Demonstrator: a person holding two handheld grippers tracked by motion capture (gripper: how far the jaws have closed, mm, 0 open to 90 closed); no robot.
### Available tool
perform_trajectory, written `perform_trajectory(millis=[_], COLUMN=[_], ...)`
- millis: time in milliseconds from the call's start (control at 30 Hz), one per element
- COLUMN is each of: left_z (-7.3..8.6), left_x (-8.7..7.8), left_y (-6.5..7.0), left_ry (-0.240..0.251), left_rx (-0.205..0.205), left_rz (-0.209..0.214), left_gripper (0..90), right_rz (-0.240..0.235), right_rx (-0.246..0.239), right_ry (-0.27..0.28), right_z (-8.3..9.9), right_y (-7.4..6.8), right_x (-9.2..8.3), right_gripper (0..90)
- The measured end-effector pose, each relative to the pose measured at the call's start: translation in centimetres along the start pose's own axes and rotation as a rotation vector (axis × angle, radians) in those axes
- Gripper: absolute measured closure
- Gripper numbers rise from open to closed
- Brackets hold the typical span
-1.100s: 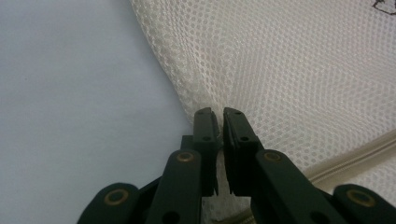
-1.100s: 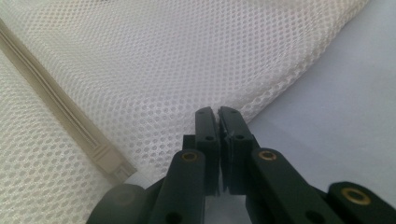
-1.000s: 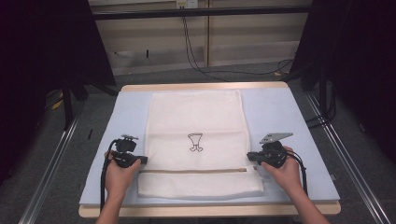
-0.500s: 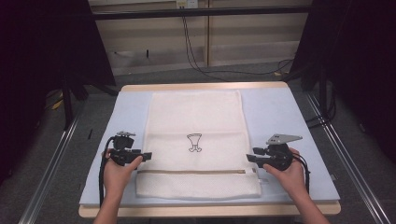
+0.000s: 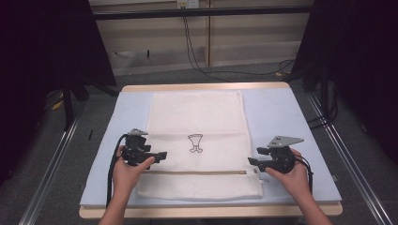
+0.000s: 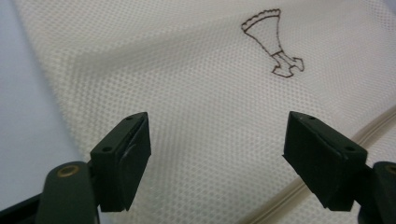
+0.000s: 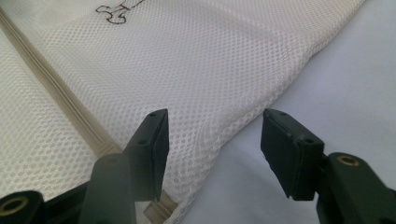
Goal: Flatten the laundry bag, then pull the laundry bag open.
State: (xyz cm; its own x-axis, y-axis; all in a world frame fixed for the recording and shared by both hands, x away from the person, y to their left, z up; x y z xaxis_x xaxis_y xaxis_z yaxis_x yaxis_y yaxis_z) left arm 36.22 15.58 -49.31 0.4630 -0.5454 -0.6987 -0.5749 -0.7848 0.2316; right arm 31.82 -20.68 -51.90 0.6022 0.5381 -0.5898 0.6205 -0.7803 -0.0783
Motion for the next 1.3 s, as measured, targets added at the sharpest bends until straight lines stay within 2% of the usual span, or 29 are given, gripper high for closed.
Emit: perform_trajectory(millis=[33, 67, 167, 300, 400, 433, 467, 667, 767, 833, 1000, 1033, 1133, 1300], left_z=[-0.1, -0.1, -0.4, -0.5, -0.5, -0.6, -0.5, -0.5, -0.6, -0.6, -0.8, -0.8, -0.8, -0.9], left_x=[0.1, 0.3, 0.5, 0.9, 1.0, 1.1, 1.2, 2.0, 2.1, 2.2, 2.5, 2.5, 2.7, 3.3], left_y=[0.3, 0.6, 1.6, 2.8, 3.1, 3.3, 3.5, 4.2, 4.6, 4.9, 5.7, 5.8, 6.2, 6.9], left_ry=[-0.004, 0.002, -0.007, 0.004, -0.007, 0.0, -0.01, -0.024, -0.016, -0.024, -0.018, -0.026, -0.024, -0.036], left_rx=[0.013, 0.005, 0.04, 0.042, 0.064, 0.058, 0.062, 0.082, 0.072, 0.087, 0.083, 0.094, 0.088, 0.104], left_rz=[0.012, 0.015, 0.038, 0.069, 0.088, 0.086, 0.103, 0.117, 0.127, 0.124, 0.147, 0.15, 0.157, 0.167], left_gripper=[22.7, 22.6, 22.4, 21.7, 20.8, 20.7, 20.3, 19.8, 19.2, 18.5, 17.2, 17.0, 16.8, 16.0], right_rz=[0.0, -0.004, -0.002, -0.003, -0.002, -0.002, -0.001, 0.003, 0.005, -0.001, 0.007, 0.009, 0.007, 0.013], right_rx=[-0.004, -0.006, -0.014, -0.012, -0.015, -0.012, -0.012, -0.005, -0.014, -0.013, -0.008, -0.005, -0.008, -0.006], right_ry=[-0.004, -0.003, 0.013, 0.026, 0.03, 0.029, 0.032, 0.03, 0.023, 0.021, 0.026, 0.03, 0.026, 0.025], right_z=[0.1, 0.1, -0.2, -0.3, -0.3, -0.3, -0.3, -0.3, -0.1, 0.0, 0.0, -0.1, 0.0, 0.2], right_y=[-0.1, -0.2, -0.3, -0.5, -0.5, -0.4, -0.4, -0.1, -0.2, -0.2, -0.1, -0.1, 0.0, 0.1], right_x=[0.0, 0.0, -0.2, -0.7, -1.0, -1.0, -1.0, -0.8, -0.7, -0.8, -1.0, -1.1, -1.2, -1.4], right_gripper=[42.1, 42.1, 42.3, 41.6, 40.1, 40.1, 40.1, 40.1, 40.1, 39.7, 39.2, 39.2, 39.2, 39.9])
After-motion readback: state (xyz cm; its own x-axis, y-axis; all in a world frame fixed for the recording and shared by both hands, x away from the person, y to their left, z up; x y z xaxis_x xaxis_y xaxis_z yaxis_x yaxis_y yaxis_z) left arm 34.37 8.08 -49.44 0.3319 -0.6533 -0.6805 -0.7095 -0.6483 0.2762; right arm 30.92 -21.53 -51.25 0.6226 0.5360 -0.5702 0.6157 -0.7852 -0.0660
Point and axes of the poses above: each handheld gripper's, and its own axes: x roughly forward along the jaws, z roughly out of its underside, y roughly to its right, the point moved 8 cm from there along x, roughly forward along the jaws, and after that the axes turned 3 degrees about y, right-handed, at the moved point
